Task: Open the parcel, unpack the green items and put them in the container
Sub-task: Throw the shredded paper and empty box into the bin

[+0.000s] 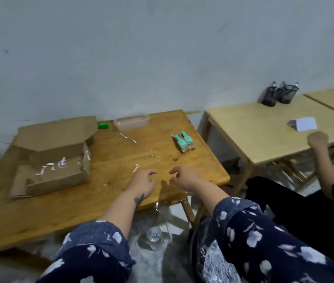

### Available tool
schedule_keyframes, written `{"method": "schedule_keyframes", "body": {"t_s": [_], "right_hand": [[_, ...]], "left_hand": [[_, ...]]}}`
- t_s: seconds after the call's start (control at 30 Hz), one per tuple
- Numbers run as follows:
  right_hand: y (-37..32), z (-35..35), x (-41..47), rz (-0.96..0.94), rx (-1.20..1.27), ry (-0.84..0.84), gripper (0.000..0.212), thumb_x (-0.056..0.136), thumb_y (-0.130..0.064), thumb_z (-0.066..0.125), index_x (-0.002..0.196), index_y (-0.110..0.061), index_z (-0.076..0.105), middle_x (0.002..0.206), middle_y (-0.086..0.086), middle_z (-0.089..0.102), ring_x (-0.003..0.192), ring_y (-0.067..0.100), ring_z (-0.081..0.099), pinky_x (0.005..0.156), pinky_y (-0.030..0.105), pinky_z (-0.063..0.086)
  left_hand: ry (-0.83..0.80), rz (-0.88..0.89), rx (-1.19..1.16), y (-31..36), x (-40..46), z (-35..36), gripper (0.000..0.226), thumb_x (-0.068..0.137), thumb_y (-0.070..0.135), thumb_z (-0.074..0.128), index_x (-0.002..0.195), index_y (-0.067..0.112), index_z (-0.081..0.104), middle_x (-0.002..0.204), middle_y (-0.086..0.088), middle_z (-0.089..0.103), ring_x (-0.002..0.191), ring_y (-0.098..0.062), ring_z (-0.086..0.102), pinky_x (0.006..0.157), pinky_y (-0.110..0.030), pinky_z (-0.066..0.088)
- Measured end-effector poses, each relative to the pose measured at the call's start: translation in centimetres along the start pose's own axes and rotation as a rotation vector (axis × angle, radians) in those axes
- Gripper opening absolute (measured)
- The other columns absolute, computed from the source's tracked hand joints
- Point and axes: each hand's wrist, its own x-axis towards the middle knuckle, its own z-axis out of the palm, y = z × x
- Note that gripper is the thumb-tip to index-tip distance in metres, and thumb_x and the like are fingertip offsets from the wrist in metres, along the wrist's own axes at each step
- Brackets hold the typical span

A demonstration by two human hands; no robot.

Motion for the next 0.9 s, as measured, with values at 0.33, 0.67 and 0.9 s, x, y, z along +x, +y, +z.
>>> {"method": "schedule_keyframes", "body": {"t_s": [0.33,0.67,0.9], "right_hand": [[-6.9,5.7,9.9,0.012,-0.197,0.052,0.095,0.078,-0.070,0.051,0.151,-0.031,0.005,0.160,0.010,-0.007,0.146,0.034,-0.008,0.115,0.055,-0.001],[-8.3,10.4,16.7,-0.044,-0.362,0.205,0.073,0.093,-0.062,0.016,0.150,-0.025,-0.011,0.159,0.011,-0.010,0.145,0.030,-0.016,0.115,0.057,-0.008],[-12.9,8.1,23.5,-0.203,-0.234,0.242,0.050,0.099,-0.037,0.033,0.148,-0.026,0.024,0.160,0.004,0.012,0.147,0.032,0.003,0.116,0.058,0.009]], "left_hand": [[0.129,0.016,0.222,-11.6,4.5,-5.2,0.050,0.099,0.032,0.042,0.147,0.021,0.031,0.159,-0.001,0.020,0.148,-0.019,0.010,0.120,-0.039,0.013],[0.161,0.150,0.441,-14.6,8.3,-4.9,0.059,0.100,0.048,0.017,0.152,0.024,0.006,0.161,0.005,-0.003,0.147,-0.011,-0.010,0.121,-0.043,-0.003],[0.197,0.148,0.400,-14.4,8.4,-5.1,0.059,0.097,0.049,0.021,0.151,0.027,0.014,0.161,0.007,0.002,0.147,-0.010,-0.008,0.121,-0.042,0.000]]}}
